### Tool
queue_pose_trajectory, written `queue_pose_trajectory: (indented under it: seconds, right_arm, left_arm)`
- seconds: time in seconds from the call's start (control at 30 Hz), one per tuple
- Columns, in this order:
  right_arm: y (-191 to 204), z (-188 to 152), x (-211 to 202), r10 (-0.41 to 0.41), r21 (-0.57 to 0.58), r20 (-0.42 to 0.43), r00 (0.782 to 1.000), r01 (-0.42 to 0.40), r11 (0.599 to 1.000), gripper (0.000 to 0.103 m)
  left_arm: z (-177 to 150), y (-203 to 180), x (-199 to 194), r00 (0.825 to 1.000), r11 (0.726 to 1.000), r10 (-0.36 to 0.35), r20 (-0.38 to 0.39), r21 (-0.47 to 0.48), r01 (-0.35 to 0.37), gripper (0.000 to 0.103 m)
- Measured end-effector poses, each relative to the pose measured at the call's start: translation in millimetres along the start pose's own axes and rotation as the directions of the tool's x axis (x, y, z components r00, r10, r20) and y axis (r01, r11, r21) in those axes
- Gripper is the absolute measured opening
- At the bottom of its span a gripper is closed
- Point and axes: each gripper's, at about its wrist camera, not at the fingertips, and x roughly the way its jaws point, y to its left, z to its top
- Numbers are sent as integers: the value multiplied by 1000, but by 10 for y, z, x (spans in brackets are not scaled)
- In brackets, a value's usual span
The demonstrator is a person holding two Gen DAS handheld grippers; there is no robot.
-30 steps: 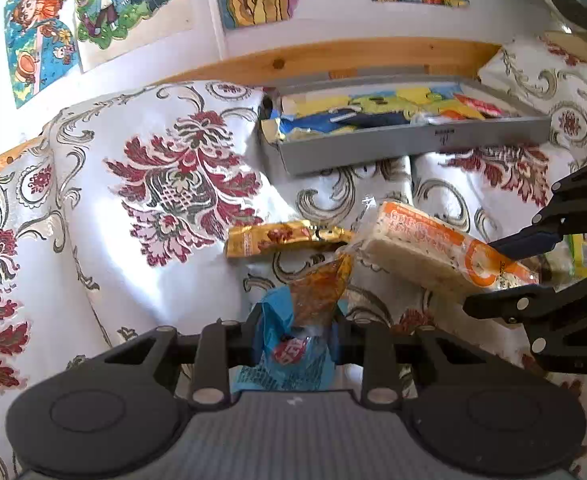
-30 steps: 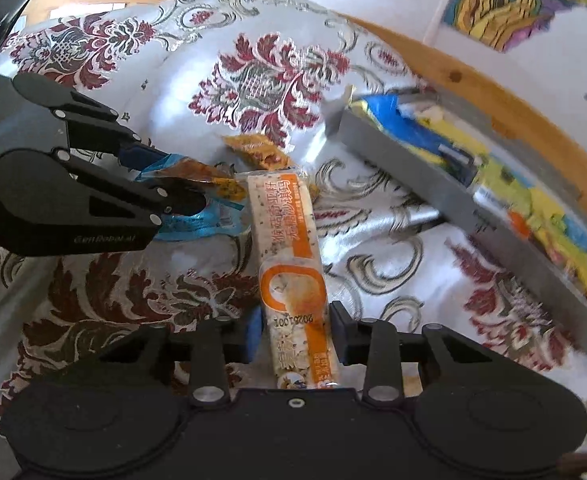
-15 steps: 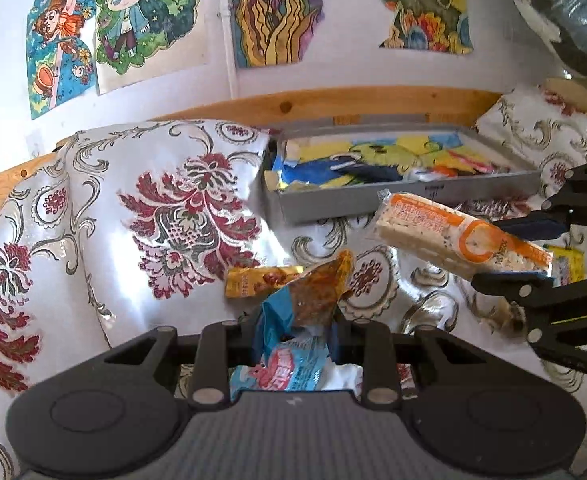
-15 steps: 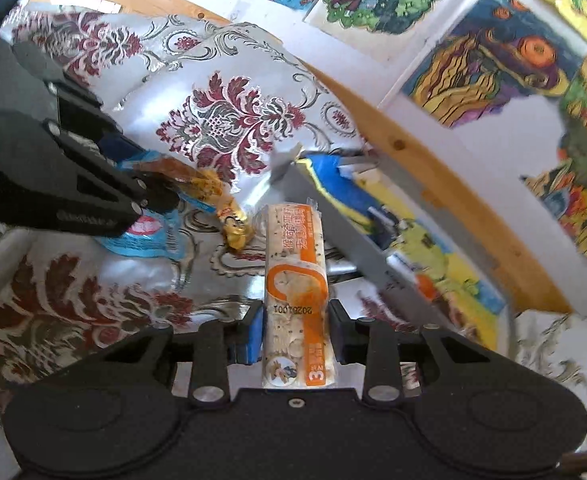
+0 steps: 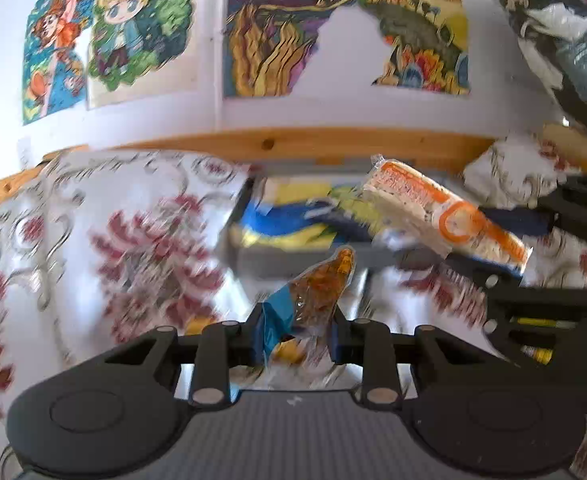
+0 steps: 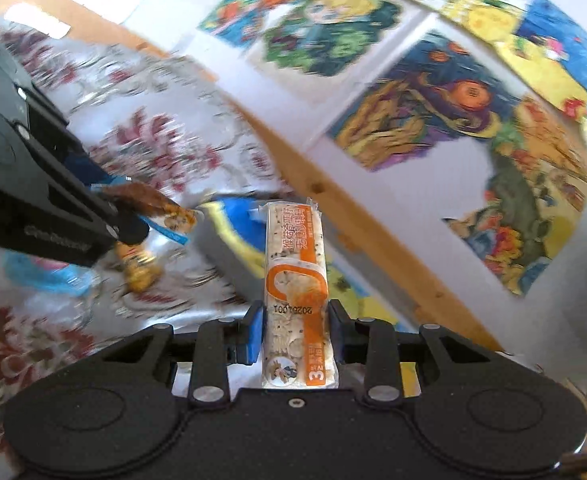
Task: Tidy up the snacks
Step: 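Carry the blue snack and biscuit bar into the grey tray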
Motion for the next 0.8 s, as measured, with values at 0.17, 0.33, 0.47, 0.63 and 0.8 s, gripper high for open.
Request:
queue_pose_trajectory:
  seconds: [0.17,0.33,0.47,0.63,0.8]
  right_arm:
    - [-449,-63,177,-87,142,18,996,84,986,34]
    - [-894,-225,380,-143,292,4,990,135,947,34]
    - [-1157,-367,552,-177,369,-4,984,166,914,34]
    - [-1436,-488,756,-198,478,-32,980,189,858,35]
    - [-1573,-691,915,-144,558,-82,986,165,813,35]
  left_arm:
    - [379,-261,247,1000,1000,-13,23,-20,14,32]
    - [702,-524,588,999,998,29,15,-53,-28,32]
    - [907,-746,857,997,994,75,7,-81,-74,32]
    - [1073,-1050,1143,997,996,70,-29,-60,-71,32]
    - [1089,-1200,1361,994,991,52,-92,-115,-63,32]
